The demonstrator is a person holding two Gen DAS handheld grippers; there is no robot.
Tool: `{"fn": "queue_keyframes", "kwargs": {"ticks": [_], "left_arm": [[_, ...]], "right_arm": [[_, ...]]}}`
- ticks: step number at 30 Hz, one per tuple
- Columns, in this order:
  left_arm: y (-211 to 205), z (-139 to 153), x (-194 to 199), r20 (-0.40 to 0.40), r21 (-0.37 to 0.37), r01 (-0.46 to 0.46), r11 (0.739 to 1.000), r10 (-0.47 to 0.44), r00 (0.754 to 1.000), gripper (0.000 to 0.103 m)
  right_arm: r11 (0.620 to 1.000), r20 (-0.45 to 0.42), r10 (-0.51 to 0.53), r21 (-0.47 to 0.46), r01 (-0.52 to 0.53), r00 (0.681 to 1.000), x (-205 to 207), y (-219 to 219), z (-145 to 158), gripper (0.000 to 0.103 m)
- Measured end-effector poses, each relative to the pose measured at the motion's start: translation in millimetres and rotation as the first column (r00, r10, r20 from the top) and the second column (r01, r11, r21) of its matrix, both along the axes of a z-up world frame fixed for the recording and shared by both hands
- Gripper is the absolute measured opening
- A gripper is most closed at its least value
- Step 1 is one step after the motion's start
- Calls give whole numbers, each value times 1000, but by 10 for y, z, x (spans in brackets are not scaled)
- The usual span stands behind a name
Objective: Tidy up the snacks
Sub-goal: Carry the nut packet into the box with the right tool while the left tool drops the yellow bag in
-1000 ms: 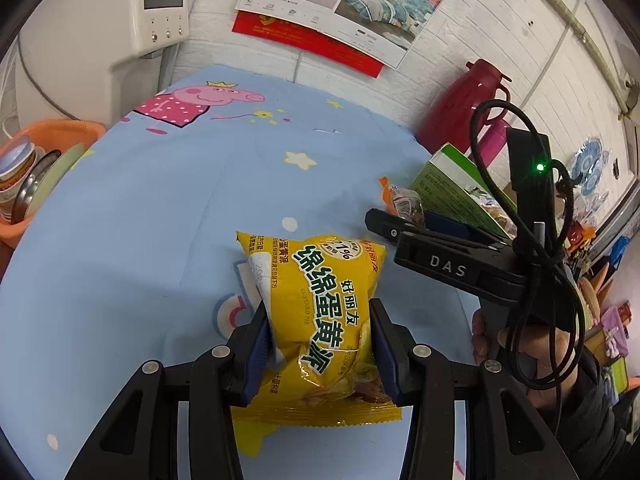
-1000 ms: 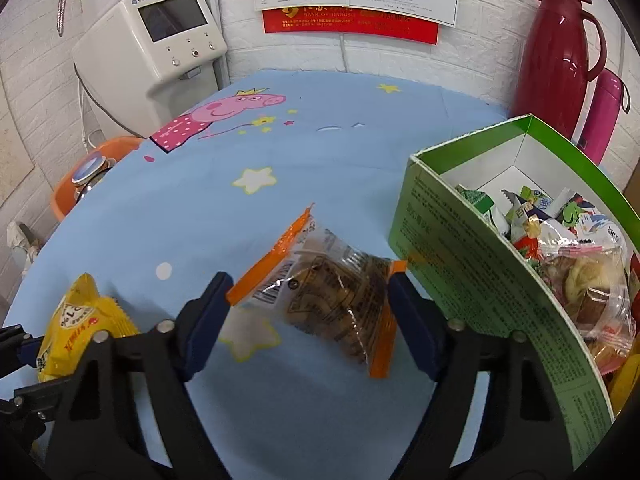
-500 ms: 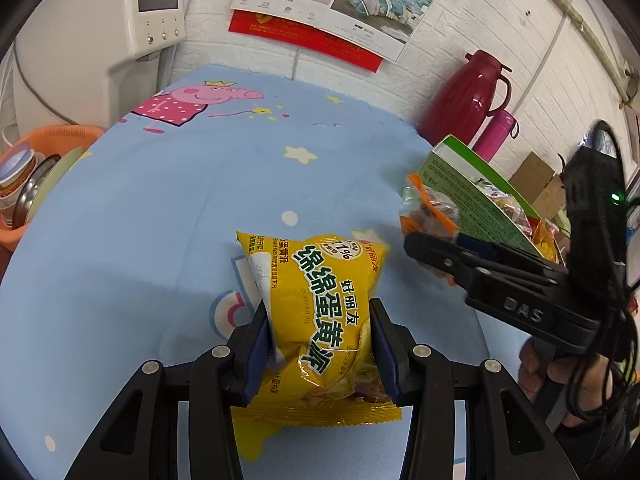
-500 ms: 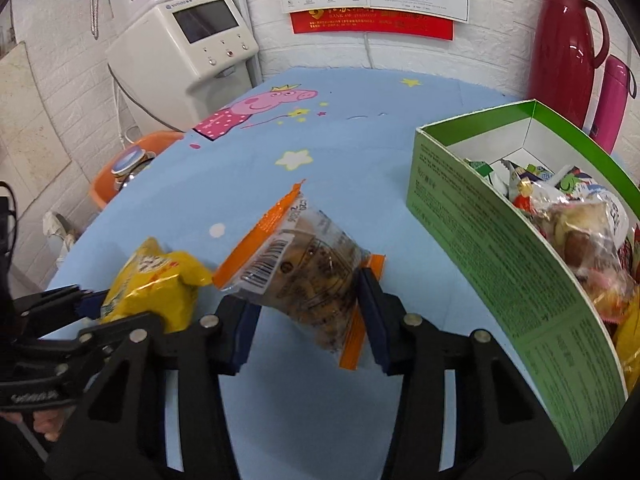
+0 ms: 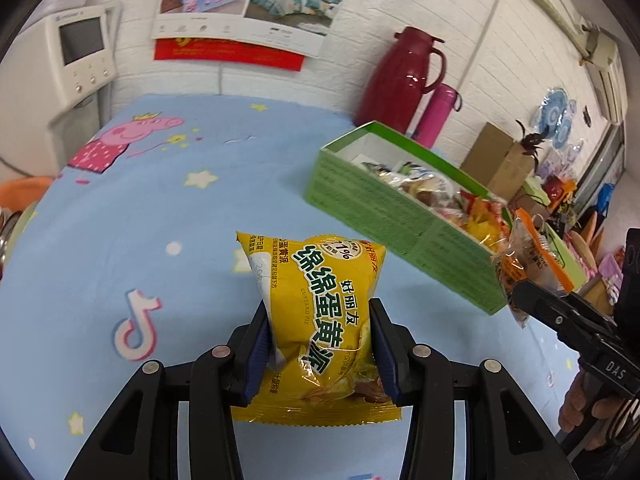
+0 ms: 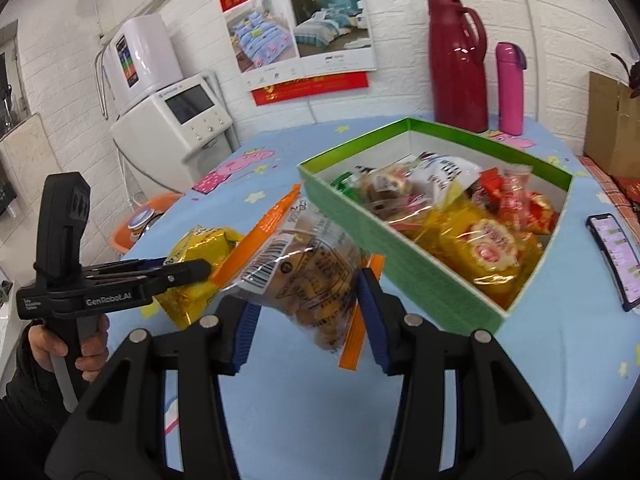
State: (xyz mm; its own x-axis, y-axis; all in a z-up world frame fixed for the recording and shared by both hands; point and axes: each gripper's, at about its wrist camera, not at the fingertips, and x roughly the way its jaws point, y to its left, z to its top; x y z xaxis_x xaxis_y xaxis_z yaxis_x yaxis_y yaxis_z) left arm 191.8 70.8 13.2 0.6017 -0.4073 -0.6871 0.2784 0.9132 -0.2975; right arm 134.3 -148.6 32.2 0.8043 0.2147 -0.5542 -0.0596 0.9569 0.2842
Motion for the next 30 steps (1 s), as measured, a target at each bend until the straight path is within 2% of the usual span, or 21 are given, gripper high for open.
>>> {"fn": "queue_keyframes", "kwargs": {"ticks": [6, 11, 20, 30], "left_arm": [[-521, 505, 185, 69, 7, 74, 997, -74, 995, 46], [-872, 671, 535, 81, 30, 70, 997, -73, 994, 46], [-1213, 532, 1228, 57, 55, 43, 998, -46, 997, 46], [-1388, 250, 1670, 18, 107, 40, 993, -43, 999, 47]], "right_arm": [[997, 56, -74, -14, 75, 996, -76, -394, 245, 50], [992, 63, -113, -41, 115, 992, 107, -673, 363, 50], [990, -70, -102, -108, 94, 992, 955, -1079, 305, 50], [994, -182, -67, -98, 49, 981, 1630, -1156, 101, 51]]}}
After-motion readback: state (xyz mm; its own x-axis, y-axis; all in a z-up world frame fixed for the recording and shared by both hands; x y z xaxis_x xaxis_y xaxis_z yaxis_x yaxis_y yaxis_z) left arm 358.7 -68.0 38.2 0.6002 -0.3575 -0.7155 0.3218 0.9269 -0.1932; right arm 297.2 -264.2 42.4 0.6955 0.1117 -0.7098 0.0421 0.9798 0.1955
